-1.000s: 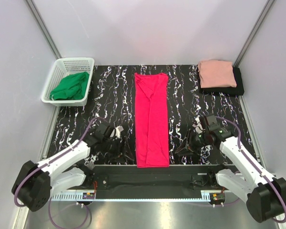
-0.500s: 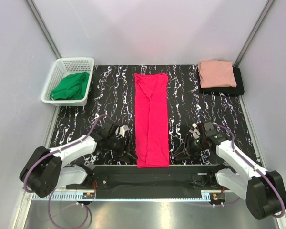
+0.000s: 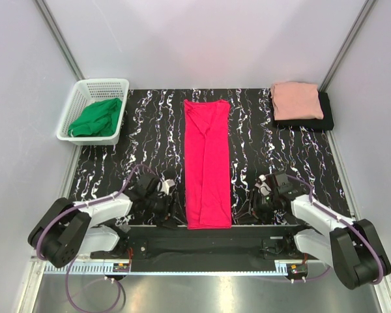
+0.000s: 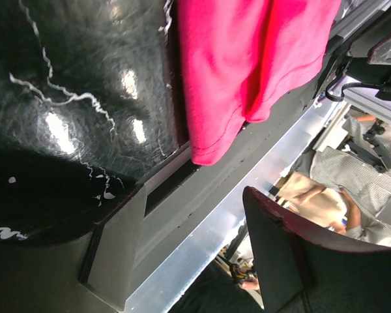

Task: Fold and stack the t-shirts
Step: Fold the tshirt

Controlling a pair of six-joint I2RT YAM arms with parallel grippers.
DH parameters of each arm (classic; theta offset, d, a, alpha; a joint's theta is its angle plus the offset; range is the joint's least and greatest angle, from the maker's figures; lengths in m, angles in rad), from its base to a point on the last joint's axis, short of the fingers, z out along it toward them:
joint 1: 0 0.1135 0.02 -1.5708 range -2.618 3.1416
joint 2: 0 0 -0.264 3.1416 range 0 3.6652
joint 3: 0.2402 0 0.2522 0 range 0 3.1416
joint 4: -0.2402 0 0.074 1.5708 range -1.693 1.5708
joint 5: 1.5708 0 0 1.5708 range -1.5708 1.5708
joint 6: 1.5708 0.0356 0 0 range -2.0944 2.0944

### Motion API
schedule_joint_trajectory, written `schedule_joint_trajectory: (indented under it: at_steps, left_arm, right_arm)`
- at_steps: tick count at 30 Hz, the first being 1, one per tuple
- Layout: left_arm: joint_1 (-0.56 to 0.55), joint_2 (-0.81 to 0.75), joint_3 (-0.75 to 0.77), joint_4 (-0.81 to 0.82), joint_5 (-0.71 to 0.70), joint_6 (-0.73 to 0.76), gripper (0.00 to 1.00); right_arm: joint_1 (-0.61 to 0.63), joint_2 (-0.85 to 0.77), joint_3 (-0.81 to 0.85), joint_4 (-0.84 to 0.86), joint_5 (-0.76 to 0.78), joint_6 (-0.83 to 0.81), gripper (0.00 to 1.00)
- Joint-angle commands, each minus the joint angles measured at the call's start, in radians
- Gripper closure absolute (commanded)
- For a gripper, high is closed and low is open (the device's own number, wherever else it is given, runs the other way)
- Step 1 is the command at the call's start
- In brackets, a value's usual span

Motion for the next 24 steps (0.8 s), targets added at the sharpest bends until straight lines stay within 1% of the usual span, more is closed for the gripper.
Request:
schedule_joint_trajectory:
  at_steps: [1,4,8,9,19,24]
  left_arm:
    - [-0.003,0.005,-0.039,0.162,0.035,-0.057,0.33]
    - [-0.006,0.042,-0.048,0.186,0.037,-0.062,0.33]
    - [-0.011,0.070,-0.045,0.188,0.038,-0.063,0.34]
    - [-0.009,0.076,-0.040,0.212,0.038,-0.065,0.34]
    - [-0.021,0.145,0.007,0.234,0.037,-0.065,0.34]
    - [-0.023,0.185,0.021,0.248,0.046,-0.060,0.35]
  right_arm:
    - [0.010,-0.029,-0.042,0.121,-0.030,0.039,0.60]
    - [0.016,0.010,-0.077,0.184,-0.047,0.058,0.60]
    - [0.034,0.045,-0.071,0.212,-0.037,0.044,0.60]
    - [0.036,0.056,-0.071,0.224,-0.037,0.042,0.60]
    - [0.062,0.266,-0.017,0.327,-0.066,0.021,0.57]
    - [0.072,0.293,-0.011,0.362,-0.066,0.038,0.56]
